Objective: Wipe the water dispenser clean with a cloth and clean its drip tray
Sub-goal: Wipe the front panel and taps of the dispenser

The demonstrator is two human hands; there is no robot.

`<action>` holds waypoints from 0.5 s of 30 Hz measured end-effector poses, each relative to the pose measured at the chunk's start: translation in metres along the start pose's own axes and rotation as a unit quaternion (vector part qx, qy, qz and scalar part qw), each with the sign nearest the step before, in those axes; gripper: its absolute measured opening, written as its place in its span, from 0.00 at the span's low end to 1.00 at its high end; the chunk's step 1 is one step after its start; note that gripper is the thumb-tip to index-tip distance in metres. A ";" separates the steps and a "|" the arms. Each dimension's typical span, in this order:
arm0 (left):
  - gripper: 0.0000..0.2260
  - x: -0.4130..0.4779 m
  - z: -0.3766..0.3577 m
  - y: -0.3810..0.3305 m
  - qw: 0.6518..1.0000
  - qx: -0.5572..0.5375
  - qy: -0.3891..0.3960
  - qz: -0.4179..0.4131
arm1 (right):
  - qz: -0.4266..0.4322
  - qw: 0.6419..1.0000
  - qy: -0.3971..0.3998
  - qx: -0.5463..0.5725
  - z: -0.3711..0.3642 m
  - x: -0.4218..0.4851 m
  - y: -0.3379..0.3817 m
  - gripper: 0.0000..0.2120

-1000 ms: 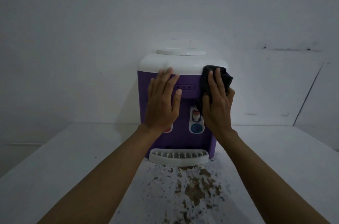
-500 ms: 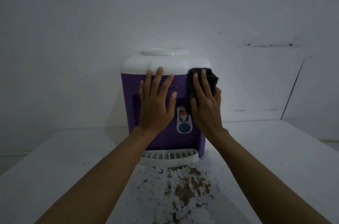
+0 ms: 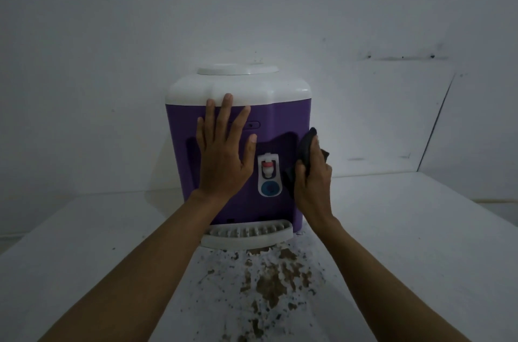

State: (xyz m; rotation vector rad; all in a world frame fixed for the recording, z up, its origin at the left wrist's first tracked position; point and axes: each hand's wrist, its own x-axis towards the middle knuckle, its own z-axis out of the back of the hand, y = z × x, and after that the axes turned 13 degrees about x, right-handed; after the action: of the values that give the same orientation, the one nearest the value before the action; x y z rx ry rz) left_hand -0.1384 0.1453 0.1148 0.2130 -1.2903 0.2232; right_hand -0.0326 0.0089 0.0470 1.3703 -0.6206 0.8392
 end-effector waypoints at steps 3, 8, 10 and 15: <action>0.21 0.000 -0.001 -0.002 1.000 0.006 -0.005 -0.001 | 0.018 1.000 0.009 -0.002 0.006 0.011 0.013 0.28; 0.21 -0.006 -0.003 -0.005 1.000 0.015 -0.007 -0.001 | 0.096 0.994 -0.029 -0.054 0.001 0.055 0.036 0.25; 0.21 -0.009 -0.005 -0.005 1.000 0.015 -0.007 0.001 | 0.084 0.994 -0.043 -0.055 -0.004 0.051 0.031 0.25; 0.21 -0.018 -0.009 -0.003 1.000 0.005 -0.003 0.005 | 0.045 0.997 -0.039 -0.048 -0.009 0.009 0.006 0.26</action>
State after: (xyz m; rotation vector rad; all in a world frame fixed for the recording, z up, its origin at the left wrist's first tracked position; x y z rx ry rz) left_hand -0.1344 0.1443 0.0951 0.2149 -1.2964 0.2375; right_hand -0.0335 0.0191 0.0569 1.3013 -0.7791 0.8200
